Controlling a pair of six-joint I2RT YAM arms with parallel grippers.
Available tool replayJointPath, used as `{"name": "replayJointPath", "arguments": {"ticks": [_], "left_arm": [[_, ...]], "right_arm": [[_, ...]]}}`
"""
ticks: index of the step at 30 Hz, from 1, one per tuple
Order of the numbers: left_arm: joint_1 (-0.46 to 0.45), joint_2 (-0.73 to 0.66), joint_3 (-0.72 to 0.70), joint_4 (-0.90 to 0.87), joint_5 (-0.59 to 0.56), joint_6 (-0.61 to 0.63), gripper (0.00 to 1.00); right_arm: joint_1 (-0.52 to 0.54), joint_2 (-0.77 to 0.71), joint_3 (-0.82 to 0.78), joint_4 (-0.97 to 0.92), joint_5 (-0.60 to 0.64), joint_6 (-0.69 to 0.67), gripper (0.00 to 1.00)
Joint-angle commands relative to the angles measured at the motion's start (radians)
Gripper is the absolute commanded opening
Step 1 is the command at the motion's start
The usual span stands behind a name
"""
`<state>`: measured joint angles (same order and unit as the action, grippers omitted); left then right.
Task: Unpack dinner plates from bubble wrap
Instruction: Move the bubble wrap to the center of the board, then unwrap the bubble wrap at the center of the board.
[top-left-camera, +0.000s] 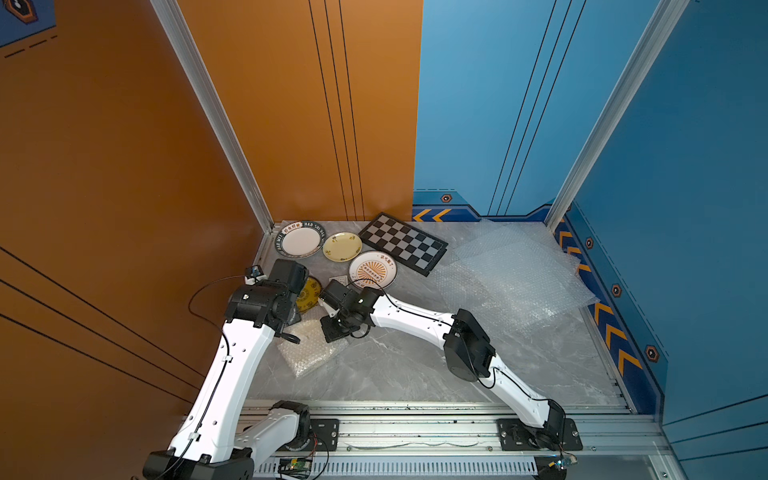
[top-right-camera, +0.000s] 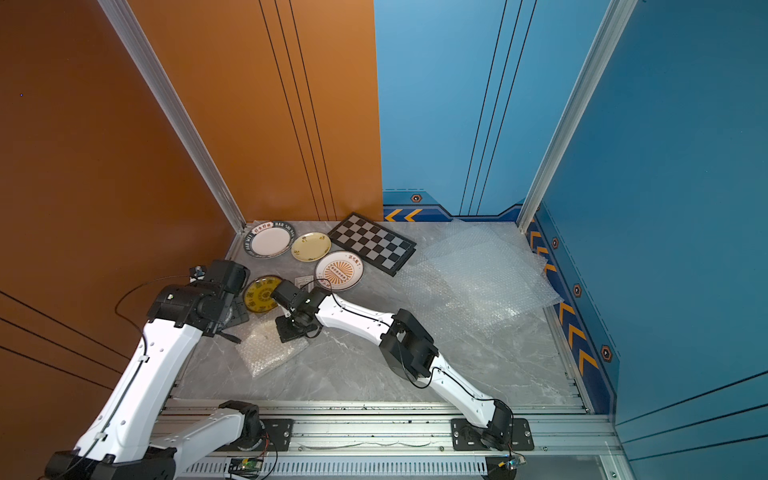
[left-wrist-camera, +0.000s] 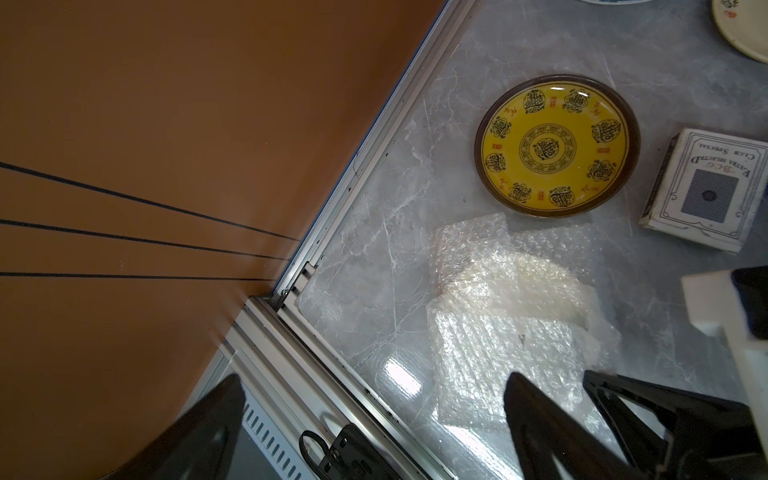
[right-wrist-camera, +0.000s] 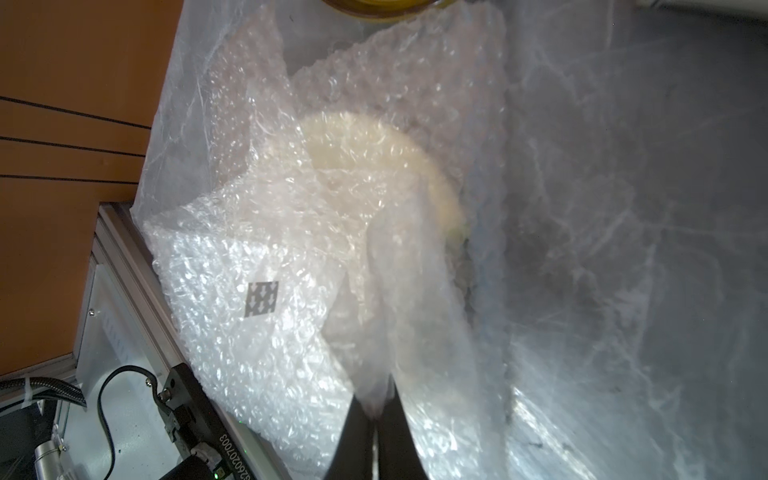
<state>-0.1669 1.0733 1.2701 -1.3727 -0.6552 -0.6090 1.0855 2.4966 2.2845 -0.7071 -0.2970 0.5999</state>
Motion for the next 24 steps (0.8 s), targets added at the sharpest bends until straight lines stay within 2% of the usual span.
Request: {"name": "replayJointPath", "arguments": {"ticks": [1,7,13,15,18,21,24], "left_arm": [[-0.010,0.003,0.014,0.003,-0.014,0.023,0.98],[-0.014,0.021,0.015,0.057,0.081,0.061,0.98],[-0.004,0.056,0.011,0.141,0.272,0.077,0.98],[0.000,0.070,0.011,0.160,0.328,0.083,0.98],[0.003,0.086,-0.001,0.195,0.411,0.102,0.98],[0.004,0.102,-0.027,0.233,0.494,0.110,0.98],[0.029,0.126,-0.073,0.284,0.611,0.094,0.98]], "right_arm": [[-0.014,-0.067,-0.019,-0.031,0.044,-0.019,0.00],[-0.075,-0.240,-0.240,-0.031,0.089,-0.100,0.00],[-0.213,-0.357,-0.420,-0.059,0.052,-0.196,0.00],[-0.257,-0.371,-0.427,-0.083,0.075,-0.226,0.17],[-0.321,-0.391,-0.418,-0.098,0.094,-0.226,0.29],[-0.345,-0.416,-0.416,-0.098,0.088,-0.204,0.54],[-0.316,-0.463,-0.432,-0.104,0.089,-0.183,0.61]]}}
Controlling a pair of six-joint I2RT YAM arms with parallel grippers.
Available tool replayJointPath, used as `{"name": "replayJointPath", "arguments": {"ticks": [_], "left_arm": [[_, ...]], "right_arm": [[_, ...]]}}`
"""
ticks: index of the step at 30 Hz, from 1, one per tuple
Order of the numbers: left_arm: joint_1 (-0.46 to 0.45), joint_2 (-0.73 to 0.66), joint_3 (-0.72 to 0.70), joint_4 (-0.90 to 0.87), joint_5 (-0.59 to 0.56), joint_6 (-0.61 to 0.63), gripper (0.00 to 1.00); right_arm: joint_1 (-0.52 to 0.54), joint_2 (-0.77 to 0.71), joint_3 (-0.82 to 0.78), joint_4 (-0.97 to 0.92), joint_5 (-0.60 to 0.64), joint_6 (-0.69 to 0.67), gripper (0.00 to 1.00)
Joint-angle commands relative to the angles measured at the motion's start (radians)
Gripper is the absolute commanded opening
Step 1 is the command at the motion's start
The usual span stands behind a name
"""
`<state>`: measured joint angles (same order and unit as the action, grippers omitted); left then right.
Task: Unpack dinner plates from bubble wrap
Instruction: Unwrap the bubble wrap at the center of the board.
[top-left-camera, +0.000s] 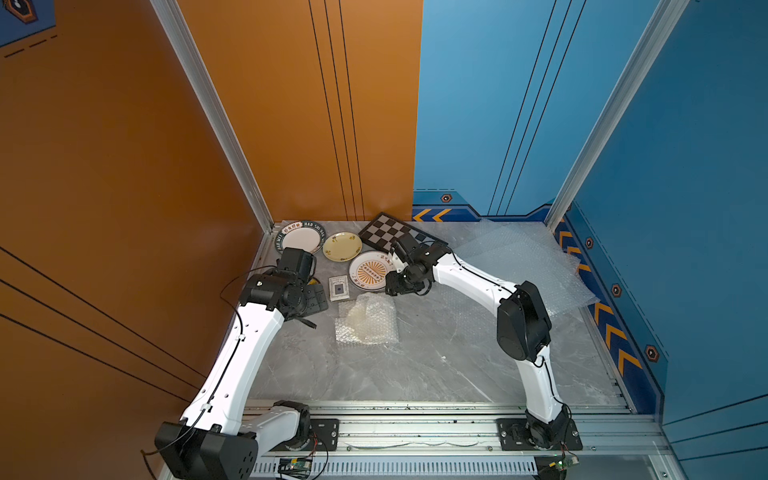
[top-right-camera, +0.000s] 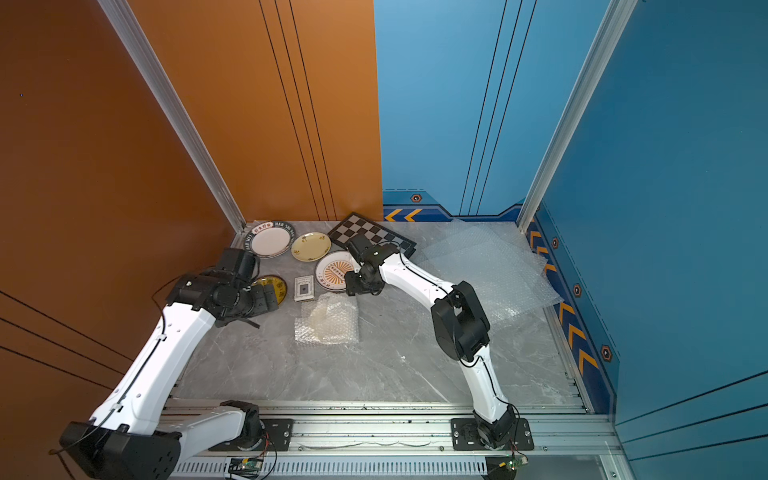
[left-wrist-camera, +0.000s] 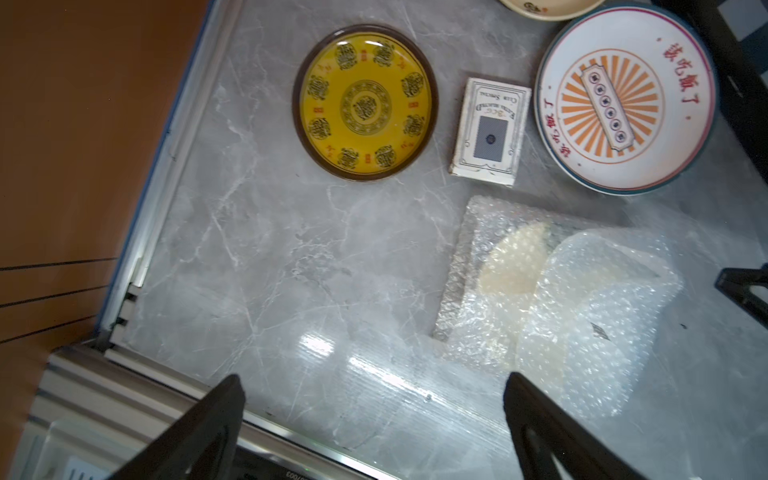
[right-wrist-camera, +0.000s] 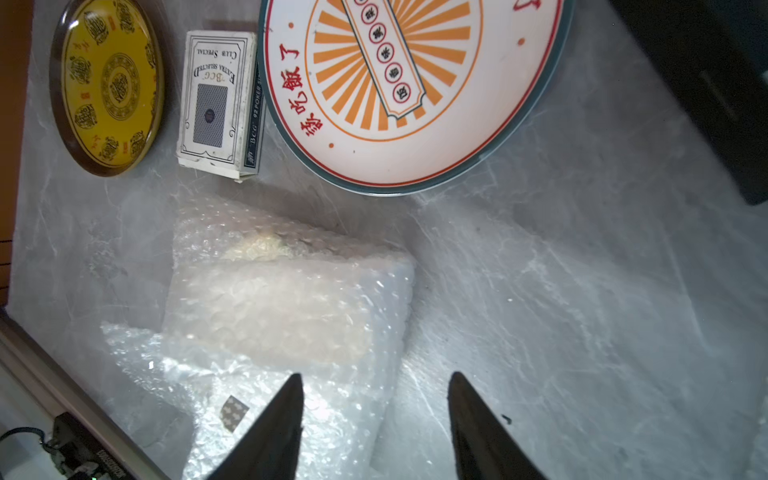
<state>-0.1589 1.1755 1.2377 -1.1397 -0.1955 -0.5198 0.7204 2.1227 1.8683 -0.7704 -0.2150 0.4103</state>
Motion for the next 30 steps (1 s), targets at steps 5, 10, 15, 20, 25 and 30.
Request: {"name": "replayJointPath", "arguments": {"ticks": [5,10,15,20,25,30], "left_arm": [[0.115,0.047,-0.146,0.131,0.358,-0.043,0.98],[0.205,0.058,-0.283,0.203,0.480,-0.080,0.98],[0.267,0.084,-0.373,0.247,0.575,-0.109,1.00],[0.291,0.078,-0.406,0.255,0.597,-0.112,0.98],[0.322,0.082,-0.427,0.256,0.620,-0.109,0.97],[0.345,0.083,-0.434,0.256,0.628,-0.103,0.96]], "right_arm": [[0.167,-0.135,-0.054,-0.070,0.072,0.020,0.69],[0.279,-0.123,-0.054,-0.115,0.153,-0.004,0.70],[0.382,-0.110,-0.038,-0.148,0.330,-0.115,0.71],[0.481,-0.093,-0.046,-0.148,0.518,-0.286,0.77],[0.499,-0.018,-0.026,-0.147,0.523,-0.356,0.77],[0.498,0.028,0.006,-0.146,0.503,-0.381,0.77]]}}
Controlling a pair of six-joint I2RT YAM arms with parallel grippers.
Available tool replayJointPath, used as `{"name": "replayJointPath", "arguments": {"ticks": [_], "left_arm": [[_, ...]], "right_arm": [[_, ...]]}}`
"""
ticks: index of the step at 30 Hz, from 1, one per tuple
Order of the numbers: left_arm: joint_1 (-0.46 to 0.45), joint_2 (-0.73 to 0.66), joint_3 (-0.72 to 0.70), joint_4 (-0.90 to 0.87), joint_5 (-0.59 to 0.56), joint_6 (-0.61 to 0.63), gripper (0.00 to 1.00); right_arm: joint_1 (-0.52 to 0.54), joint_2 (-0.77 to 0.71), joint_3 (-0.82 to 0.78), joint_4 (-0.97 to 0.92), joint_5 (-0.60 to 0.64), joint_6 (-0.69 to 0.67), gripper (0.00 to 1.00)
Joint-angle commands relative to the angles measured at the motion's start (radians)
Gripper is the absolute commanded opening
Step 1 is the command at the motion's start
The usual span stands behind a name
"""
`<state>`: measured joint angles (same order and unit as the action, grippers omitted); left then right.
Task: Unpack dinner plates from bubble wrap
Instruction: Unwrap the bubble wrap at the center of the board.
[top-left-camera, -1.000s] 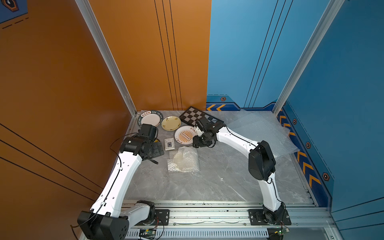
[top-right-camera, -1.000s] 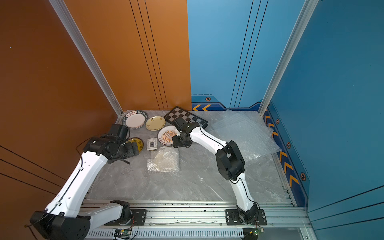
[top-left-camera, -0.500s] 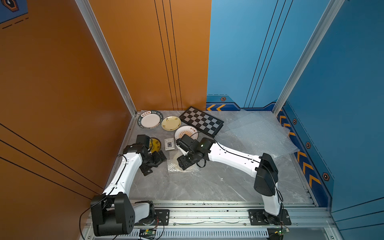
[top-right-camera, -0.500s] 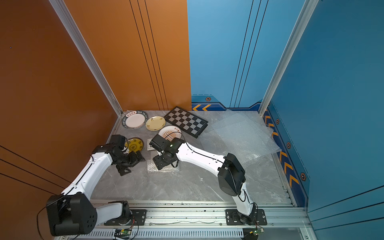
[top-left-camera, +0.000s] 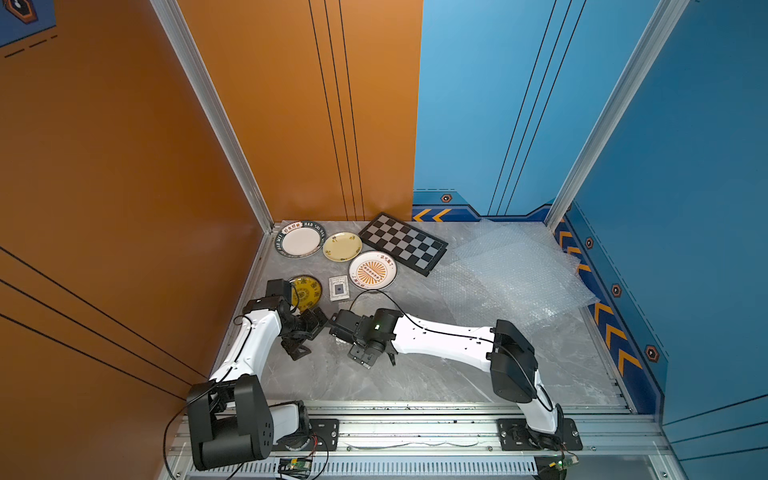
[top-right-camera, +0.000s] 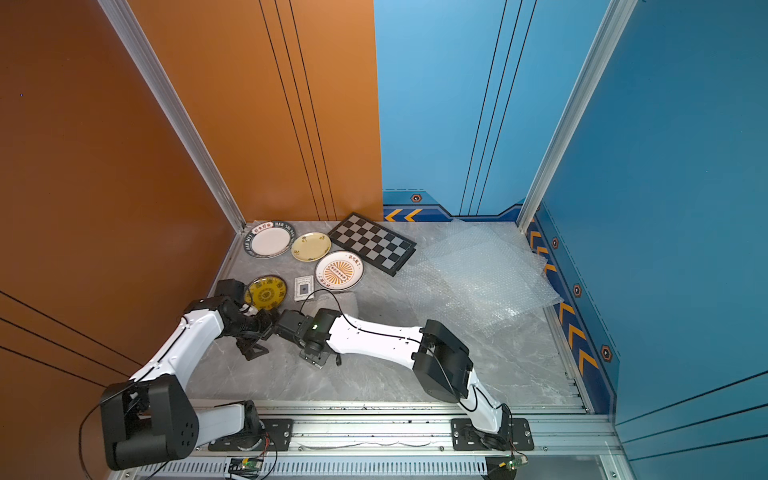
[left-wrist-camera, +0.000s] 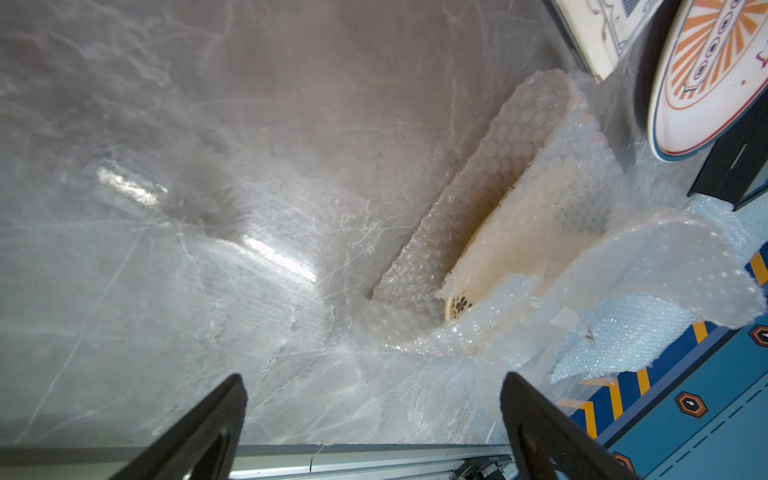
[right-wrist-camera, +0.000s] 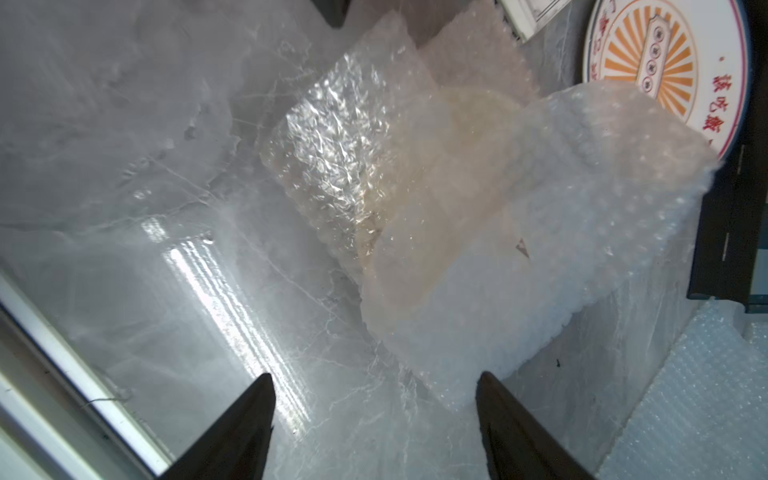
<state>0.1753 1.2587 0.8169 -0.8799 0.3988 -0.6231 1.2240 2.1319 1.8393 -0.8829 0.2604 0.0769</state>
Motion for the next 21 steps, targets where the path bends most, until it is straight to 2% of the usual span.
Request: {"name": "replayJointPath", "arguments": {"ticks": [1,6,13,21], "left_arm": [[0.015,0.004,-0.013,-0.004,0.036,0.003,0.95],[0.029,0.013,-0.007,-0.004,0.047,0.016,0.94],[0.035,0.018,-0.013,-0.004,0.052,0.027,0.93],[0.030,0.030,-0.009,0.005,0.066,0.033,0.93]], "right_arm": [[-0.007,0.030,0.042,-0.034,0.025,-0.047,0.76],[-0.036,0.085,0.076,-0.033,0.036,-0.021,0.73],[-0.075,0.087,0.107,-0.032,0.007,-0.002,0.55],[-0.087,0.090,0.107,-0.032,-0.022,0.017,0.10]]}}
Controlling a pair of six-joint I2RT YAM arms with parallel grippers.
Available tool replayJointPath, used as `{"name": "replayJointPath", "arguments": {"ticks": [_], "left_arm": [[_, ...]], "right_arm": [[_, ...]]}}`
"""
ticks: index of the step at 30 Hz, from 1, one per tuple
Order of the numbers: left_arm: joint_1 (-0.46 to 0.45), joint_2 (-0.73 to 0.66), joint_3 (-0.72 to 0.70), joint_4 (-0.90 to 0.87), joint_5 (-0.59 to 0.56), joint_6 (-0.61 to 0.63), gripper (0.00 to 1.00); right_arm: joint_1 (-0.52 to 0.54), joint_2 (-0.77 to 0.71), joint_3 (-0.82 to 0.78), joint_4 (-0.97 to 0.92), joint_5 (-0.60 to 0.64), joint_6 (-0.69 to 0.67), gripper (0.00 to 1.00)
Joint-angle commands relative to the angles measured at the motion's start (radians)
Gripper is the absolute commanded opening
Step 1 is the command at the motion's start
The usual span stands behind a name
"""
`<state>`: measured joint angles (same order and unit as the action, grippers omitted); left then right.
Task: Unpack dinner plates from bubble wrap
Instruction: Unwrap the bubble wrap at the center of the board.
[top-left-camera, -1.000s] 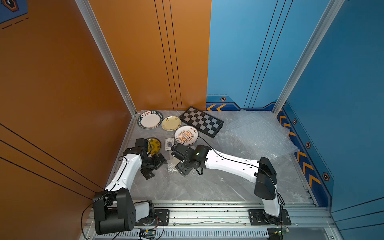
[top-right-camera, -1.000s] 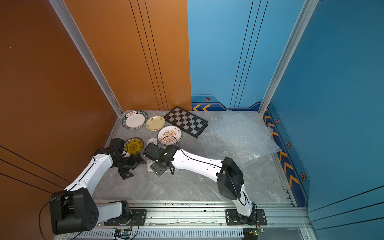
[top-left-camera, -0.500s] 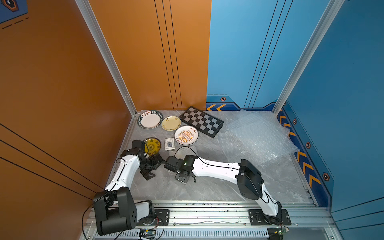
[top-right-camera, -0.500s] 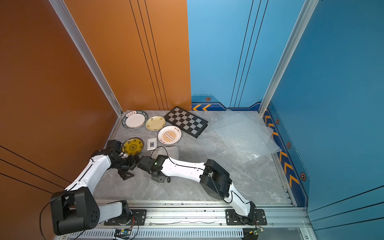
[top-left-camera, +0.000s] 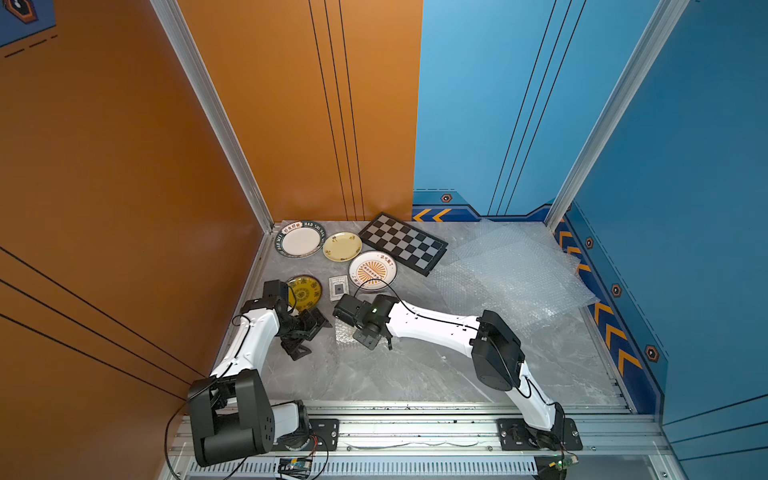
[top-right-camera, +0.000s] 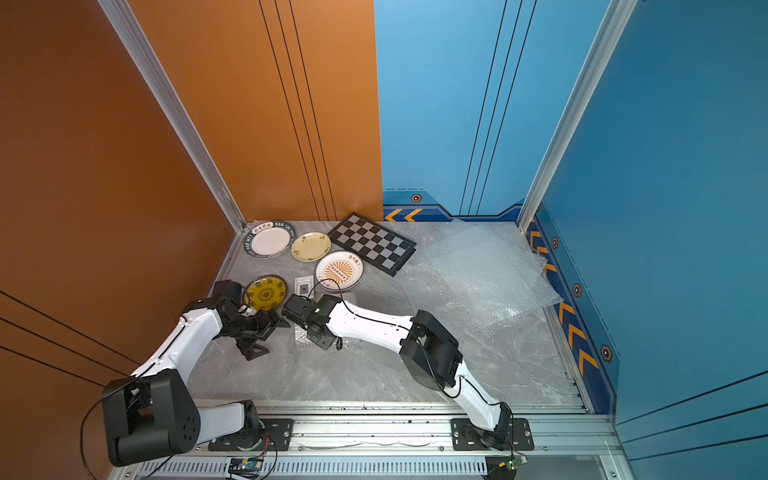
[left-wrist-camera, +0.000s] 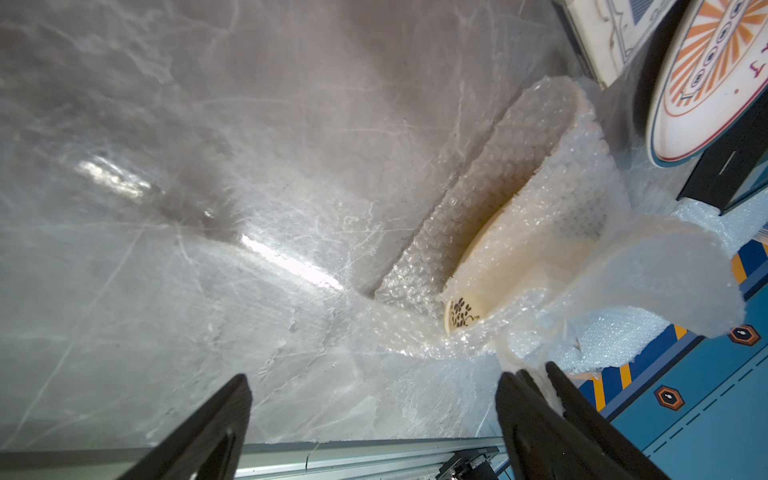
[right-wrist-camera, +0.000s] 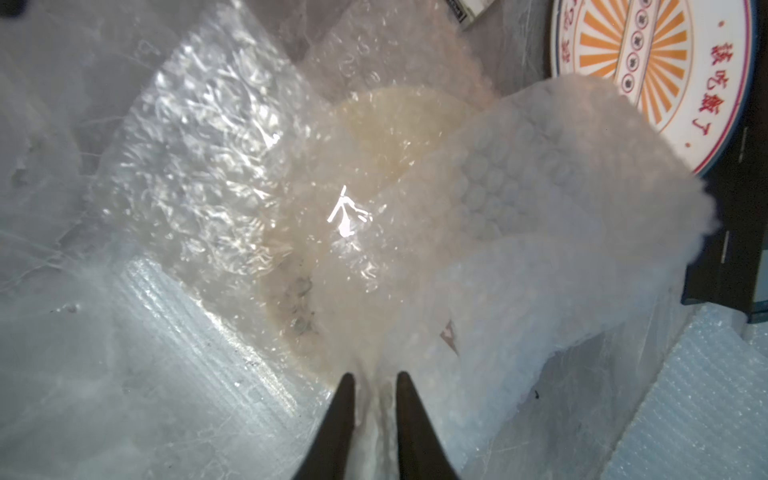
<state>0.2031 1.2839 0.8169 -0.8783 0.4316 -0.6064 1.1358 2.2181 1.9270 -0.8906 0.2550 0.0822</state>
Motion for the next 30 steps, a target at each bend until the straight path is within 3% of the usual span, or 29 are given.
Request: {"name": "replayJointPath", "arguments": {"ticks": [1,11,15,30], "left_arm": [[-0.001,0.005,-0.011,0.009,0.039,0.012,0.93],[-0.094,0.024,-0.055,0.104,0.054,-0.054,0.87],[-0.105,0.058,-0.070,0.153,0.050,-0.070,0.78],[-0.129,0.190,-0.061,0.296,0.054,-0.146,0.82]], "right_arm": [[0.001,0.000,0.019,-0.024,-0.019,0.014,0.08],[-0.009,-0.015,0.003,-0.024,-0.041,0.049,0.00],[-0.014,-0.024,-0.003,-0.023,-0.042,0.057,0.00],[-0.002,-0.049,-0.031,-0.021,-0.053,0.067,0.00]]}}
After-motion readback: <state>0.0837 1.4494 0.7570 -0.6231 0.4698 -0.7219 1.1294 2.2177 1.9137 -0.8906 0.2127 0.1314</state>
